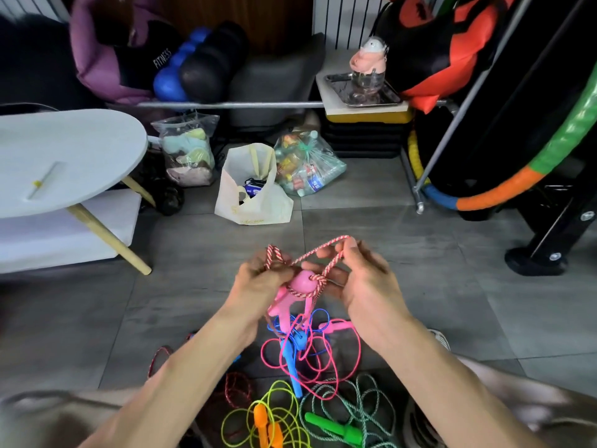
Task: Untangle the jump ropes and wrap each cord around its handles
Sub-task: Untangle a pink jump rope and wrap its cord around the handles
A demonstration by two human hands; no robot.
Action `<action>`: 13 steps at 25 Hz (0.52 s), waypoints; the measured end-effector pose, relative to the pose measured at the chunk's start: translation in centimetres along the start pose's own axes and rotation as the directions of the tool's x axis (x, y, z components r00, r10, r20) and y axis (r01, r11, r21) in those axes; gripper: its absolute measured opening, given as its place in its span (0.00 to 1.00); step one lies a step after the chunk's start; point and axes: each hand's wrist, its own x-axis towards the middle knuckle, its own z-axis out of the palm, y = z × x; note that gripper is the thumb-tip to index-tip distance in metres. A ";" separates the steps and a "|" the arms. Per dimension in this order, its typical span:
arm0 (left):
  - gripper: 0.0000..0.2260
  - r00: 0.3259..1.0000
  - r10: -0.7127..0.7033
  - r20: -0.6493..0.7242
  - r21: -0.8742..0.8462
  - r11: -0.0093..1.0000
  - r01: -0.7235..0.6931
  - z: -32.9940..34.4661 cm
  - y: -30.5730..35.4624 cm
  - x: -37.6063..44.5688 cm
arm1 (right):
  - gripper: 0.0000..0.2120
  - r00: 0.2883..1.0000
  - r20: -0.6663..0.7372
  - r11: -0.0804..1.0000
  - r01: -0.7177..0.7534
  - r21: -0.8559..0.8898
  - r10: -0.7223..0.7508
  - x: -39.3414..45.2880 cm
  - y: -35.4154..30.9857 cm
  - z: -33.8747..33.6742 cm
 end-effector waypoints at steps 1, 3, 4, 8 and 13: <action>0.06 0.997 -0.076 0.003 -0.032 0.997 0.076 0.2 -0.3 -0.1 | 0.11 0.999 0.008 0.996 -0.034 0.076 0.034 -0.1 -0.2 -0.2; 0.10 0.977 -0.201 0.077 -0.087 0.974 0.207 0.4 -0.5 0.0 | 0.12 0.996 0.026 0.976 -0.088 0.200 0.084 -0.1 -0.3 -0.4; 0.10 0.965 -0.223 0.141 -0.121 0.963 0.240 0.4 -0.4 0.0 | 0.13 0.994 0.031 0.958 -0.110 0.265 0.106 -0.1 -0.5 -0.4; 0.17 0.879 -0.138 0.456 -0.214 0.942 0.259 1.0 -1.0 -1.3 | 0.15 0.993 -0.010 0.863 -0.094 0.496 0.114 0.7 -1.0 -0.3; 0.26 0.886 -0.033 0.462 -0.204 0.969 0.142 2.5 -2.8 -1.8 | 0.13 0.987 -0.102 0.928 -0.082 0.364 0.127 1.1 -1.5 -0.4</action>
